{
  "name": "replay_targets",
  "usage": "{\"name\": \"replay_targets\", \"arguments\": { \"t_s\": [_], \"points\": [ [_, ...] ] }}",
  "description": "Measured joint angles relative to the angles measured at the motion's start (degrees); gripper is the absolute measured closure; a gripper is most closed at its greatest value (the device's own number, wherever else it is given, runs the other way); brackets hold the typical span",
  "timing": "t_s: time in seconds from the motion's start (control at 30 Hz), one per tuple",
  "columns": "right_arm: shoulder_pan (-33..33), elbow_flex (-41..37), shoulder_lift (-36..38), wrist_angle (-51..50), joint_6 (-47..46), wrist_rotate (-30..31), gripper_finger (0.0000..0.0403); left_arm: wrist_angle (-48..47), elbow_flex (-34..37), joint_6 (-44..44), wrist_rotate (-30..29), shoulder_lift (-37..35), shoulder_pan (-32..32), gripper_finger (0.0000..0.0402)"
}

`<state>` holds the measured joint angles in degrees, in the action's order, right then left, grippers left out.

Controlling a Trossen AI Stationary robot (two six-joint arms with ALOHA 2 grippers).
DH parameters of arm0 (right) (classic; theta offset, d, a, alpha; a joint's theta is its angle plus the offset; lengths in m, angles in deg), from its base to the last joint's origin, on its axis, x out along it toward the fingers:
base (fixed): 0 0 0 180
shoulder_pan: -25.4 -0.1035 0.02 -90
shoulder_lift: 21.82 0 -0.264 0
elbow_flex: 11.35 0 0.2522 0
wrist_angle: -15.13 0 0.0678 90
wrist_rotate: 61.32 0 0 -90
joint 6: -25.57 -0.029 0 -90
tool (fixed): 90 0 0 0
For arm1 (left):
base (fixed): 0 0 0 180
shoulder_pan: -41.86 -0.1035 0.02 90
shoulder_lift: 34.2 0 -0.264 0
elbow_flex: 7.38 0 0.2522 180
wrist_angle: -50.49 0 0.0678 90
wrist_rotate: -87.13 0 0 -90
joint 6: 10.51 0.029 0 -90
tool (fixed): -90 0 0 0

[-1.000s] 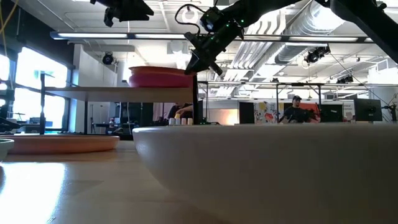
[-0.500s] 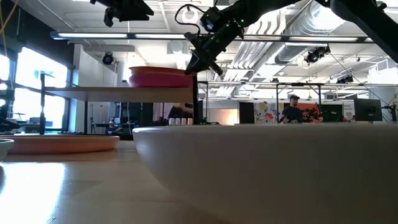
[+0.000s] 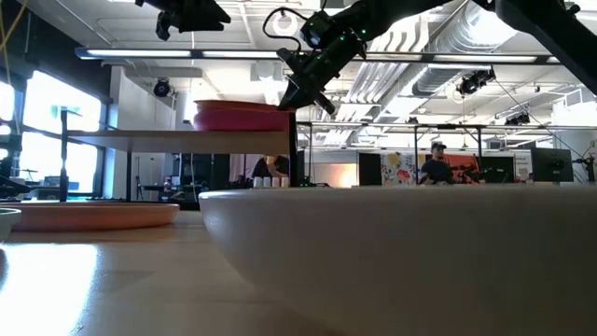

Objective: Place and stack plates onto a shelf
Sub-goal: Stack the orange plate on top of the pink plate

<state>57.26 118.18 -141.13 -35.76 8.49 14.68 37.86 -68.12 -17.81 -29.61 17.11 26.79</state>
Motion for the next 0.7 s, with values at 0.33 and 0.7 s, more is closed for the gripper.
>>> {"name": "replay_targets", "arguments": {
  "t_s": [0.33, 0.7],
  "points": [
    [0.01, 0.0, 0.0, -0.38, 0.68, 0.04, 0.0329, 0.01, 0.0, -0.01, 0.02, 0.0, 0.0, 0.0291],
    [0.0, 4.23, 0.07, -0.62, 3.03, -1.5, 0.0302, 0.01, 0.0, -0.01, 0.02, 0.0, 0.0, 0.0291]
  ]
}}
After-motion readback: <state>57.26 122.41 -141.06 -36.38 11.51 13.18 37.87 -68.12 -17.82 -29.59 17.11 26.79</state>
